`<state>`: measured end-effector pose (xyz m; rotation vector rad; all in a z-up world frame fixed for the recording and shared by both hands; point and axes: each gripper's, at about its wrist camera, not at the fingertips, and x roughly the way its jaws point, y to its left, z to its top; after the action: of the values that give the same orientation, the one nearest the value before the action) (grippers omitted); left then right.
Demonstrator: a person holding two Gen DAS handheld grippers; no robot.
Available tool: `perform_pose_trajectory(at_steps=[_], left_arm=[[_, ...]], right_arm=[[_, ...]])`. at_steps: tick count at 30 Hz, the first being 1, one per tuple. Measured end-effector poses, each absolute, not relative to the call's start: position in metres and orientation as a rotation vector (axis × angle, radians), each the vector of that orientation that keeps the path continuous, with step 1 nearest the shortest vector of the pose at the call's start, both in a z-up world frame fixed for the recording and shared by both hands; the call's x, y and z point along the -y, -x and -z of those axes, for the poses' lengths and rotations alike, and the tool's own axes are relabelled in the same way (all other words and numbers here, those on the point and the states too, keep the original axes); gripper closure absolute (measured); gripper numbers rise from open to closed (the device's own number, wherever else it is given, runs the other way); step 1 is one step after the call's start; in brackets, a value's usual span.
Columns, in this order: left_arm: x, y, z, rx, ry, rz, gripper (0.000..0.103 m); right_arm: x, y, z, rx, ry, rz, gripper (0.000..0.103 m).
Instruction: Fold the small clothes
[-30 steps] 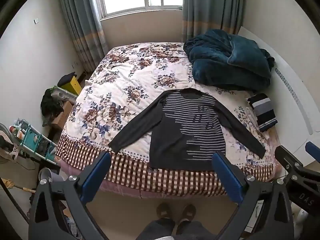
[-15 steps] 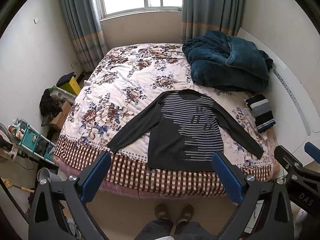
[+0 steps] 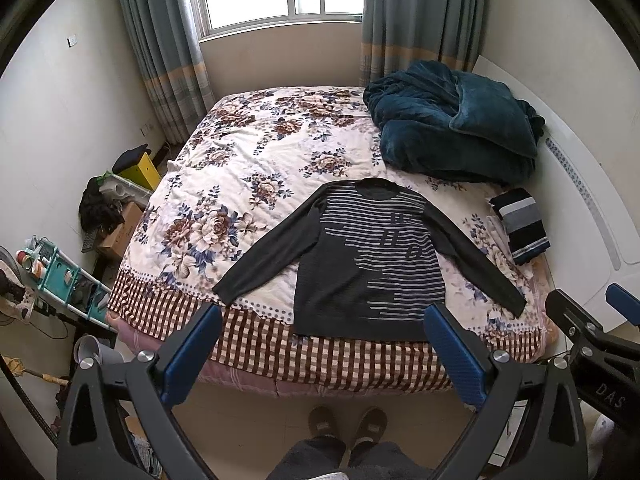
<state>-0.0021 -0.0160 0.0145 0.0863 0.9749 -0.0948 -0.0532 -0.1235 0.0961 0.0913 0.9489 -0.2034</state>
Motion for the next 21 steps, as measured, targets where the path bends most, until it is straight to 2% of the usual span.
perform_pose_trajectory(at_steps=[21], left_arm=[[0.0141,0.003,-0.0148,-0.972,-0.086,0.098,0.0]], right_arm=[[0.1205,0.0561,-0.1003,-0.947,-0.095,0.198,0.0]])
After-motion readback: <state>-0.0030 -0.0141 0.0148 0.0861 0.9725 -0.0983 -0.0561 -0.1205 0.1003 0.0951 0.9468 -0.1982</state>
